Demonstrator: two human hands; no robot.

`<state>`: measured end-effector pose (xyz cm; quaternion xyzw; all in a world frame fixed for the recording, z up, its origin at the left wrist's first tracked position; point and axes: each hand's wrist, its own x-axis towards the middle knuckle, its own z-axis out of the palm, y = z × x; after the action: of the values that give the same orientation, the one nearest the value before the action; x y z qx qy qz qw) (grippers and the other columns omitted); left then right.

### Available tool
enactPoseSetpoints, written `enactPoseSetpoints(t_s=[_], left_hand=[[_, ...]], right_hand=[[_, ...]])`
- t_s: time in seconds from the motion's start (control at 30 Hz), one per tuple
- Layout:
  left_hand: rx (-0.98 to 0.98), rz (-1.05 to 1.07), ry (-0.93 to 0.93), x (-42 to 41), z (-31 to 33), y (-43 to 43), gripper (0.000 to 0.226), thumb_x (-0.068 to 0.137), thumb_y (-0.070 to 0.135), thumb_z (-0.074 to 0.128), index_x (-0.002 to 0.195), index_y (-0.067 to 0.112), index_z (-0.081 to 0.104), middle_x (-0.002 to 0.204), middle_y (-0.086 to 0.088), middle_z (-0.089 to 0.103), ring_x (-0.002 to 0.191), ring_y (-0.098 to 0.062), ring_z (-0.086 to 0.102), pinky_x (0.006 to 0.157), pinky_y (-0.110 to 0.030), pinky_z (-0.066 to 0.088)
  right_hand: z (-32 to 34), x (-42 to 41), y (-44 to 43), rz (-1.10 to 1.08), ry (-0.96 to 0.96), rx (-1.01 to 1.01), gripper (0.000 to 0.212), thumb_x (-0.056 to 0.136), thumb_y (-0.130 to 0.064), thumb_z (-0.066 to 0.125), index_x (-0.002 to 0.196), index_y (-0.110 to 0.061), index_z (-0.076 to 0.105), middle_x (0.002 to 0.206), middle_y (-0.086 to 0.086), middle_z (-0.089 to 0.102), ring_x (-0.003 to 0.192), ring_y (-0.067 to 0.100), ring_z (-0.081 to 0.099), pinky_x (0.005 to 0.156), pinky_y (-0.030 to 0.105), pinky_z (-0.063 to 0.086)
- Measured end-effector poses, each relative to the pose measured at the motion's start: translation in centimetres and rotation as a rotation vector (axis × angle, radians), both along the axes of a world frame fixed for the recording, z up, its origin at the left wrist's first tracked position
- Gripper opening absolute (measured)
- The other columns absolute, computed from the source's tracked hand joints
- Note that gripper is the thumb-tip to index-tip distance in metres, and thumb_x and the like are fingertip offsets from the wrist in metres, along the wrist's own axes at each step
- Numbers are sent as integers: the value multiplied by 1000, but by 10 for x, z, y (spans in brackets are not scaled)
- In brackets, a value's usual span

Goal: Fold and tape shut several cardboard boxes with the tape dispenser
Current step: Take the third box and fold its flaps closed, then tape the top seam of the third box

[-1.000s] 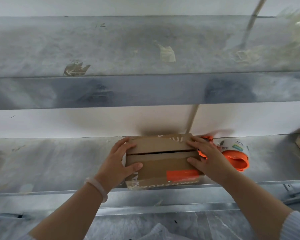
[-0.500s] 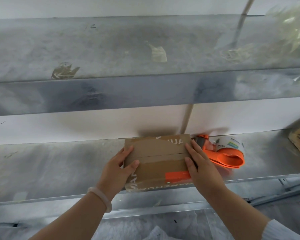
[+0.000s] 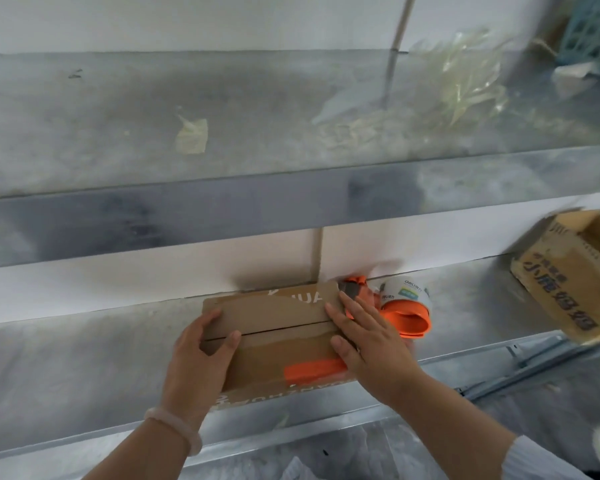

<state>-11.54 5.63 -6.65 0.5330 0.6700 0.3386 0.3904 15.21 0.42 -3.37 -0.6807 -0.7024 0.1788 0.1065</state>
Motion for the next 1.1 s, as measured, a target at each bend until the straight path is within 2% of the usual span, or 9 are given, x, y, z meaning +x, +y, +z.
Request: enactPoseSetpoints(t_s=[0.1,0.17,0.3,0.4,0.6,0.73,0.87,0.97,1.1], left_hand=[[0,36,-18,1,-2,1,38,84,38,72,116,49,56,119,0,58,95,-22,59,77,-40,54],[-12,74,-51,3,-1,1,35,82,34,75,108,51,60,113,-2,62,84,-24,60,70,-38,54],[-28,108,-139,9,8,-2,36,82,26,76,100,54,60,104,1,62,74,-25,58,60,-33,50],[-40,139,-189,14,15,-5,35,83,21,75,105,45,63,100,7,60,76,-26,60,60,-33,51],[-69,202,-241,24,23,-12,33,84,20,74,107,42,64,99,7,59,71,-25,56,58,-31,49],[-87,233,-251,36,27,-18,33,84,20,75,106,43,64,103,9,58,75,-24,59,57,-30,49],[-94,220,-259,61,27,-30,33,83,20,75,105,43,65,104,11,59,77,-26,60,57,-32,51],[-68,248,-268,84,23,-41,33,83,20,75,108,40,66,104,9,61,75,-24,60,54,-32,51],[-36,246,-236,121,19,-47,33,83,22,76,106,42,65,103,8,61,73,-21,60,46,-27,47]], right_hand=[[6,37,5,-88,112,190,43,98,-45,47,141,-41,45,149,-21,32,143,4,20,111,11,0],[9,71,10,-272,186,285,49,89,-37,65,137,-32,54,146,-10,44,138,15,36,110,13,11],[12,125,21,-334,236,23,89,78,-42,78,150,-38,27,158,-8,24,144,14,24,115,31,21],[7,134,29,-201,269,-167,103,73,-38,84,153,-34,19,150,-4,33,136,14,36,107,23,28],[0,147,37,-180,202,-100,81,64,-40,89,136,-31,52,127,-4,55,107,13,57,96,31,49],[0,153,31,-156,178,-61,71,65,-44,87,128,-31,55,112,-12,56,93,10,59,84,27,52],[-5,181,9,-254,357,58,65,59,-39,91,116,-37,58,106,-11,61,91,9,63,79,34,57],[6,203,-16,-305,501,158,62,60,-23,92,109,-38,56,104,-7,63,87,8,66,71,28,60],[24,218,-42,-271,512,255,64,60,-17,91,108,-38,55,102,-16,59,89,-10,60,63,14,53]])
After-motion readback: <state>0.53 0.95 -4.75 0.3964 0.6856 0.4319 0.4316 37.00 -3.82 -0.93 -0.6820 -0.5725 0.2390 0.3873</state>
